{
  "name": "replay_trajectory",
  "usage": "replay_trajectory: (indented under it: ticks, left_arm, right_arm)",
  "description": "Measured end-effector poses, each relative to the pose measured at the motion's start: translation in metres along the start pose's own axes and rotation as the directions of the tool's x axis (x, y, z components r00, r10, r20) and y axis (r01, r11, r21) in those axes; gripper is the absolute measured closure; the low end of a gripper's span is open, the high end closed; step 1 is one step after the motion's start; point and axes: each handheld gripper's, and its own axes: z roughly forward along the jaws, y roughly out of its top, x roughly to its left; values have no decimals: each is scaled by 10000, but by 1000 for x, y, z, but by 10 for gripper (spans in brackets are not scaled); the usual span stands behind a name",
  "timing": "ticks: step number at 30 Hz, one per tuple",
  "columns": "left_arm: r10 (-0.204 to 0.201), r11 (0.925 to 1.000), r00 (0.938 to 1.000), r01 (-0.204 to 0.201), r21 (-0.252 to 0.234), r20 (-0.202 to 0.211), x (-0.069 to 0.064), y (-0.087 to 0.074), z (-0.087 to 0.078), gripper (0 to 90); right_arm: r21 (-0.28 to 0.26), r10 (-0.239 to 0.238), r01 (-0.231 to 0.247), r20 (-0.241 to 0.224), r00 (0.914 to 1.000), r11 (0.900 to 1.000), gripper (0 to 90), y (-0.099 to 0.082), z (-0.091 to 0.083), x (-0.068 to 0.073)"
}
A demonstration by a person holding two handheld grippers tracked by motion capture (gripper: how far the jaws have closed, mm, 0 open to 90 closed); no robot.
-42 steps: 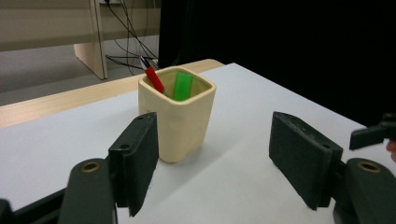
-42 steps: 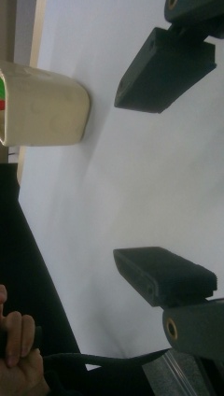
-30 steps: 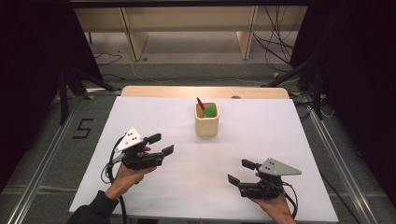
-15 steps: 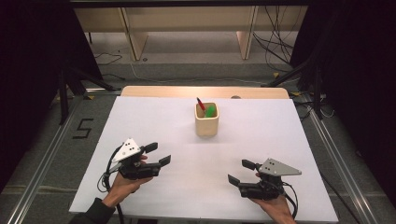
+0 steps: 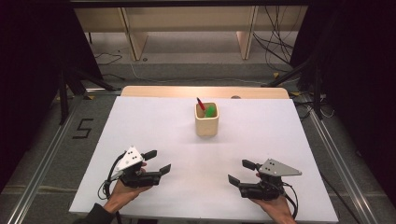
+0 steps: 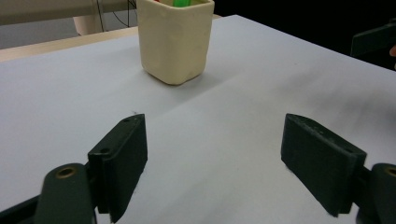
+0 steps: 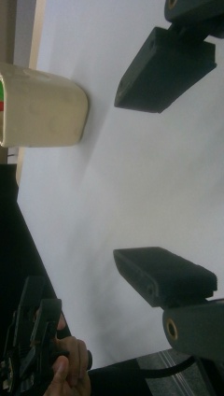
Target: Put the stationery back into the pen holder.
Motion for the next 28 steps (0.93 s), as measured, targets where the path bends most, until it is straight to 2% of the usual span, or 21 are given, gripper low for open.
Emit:
replay_trajectory:
  ticks: [5,28]
  left_arm:
    - [-157,9998,9999,157,-125,16,3,2,-2,214]
    - [-197,9997,9998,197,-152,-48,4,2,-1,214]
  right_arm:
    - [-17,-3,3,-1,10000,10000,230,0,0,-1]
    - [-23,-11,11,8,10000,10000,230,0,0,-1]
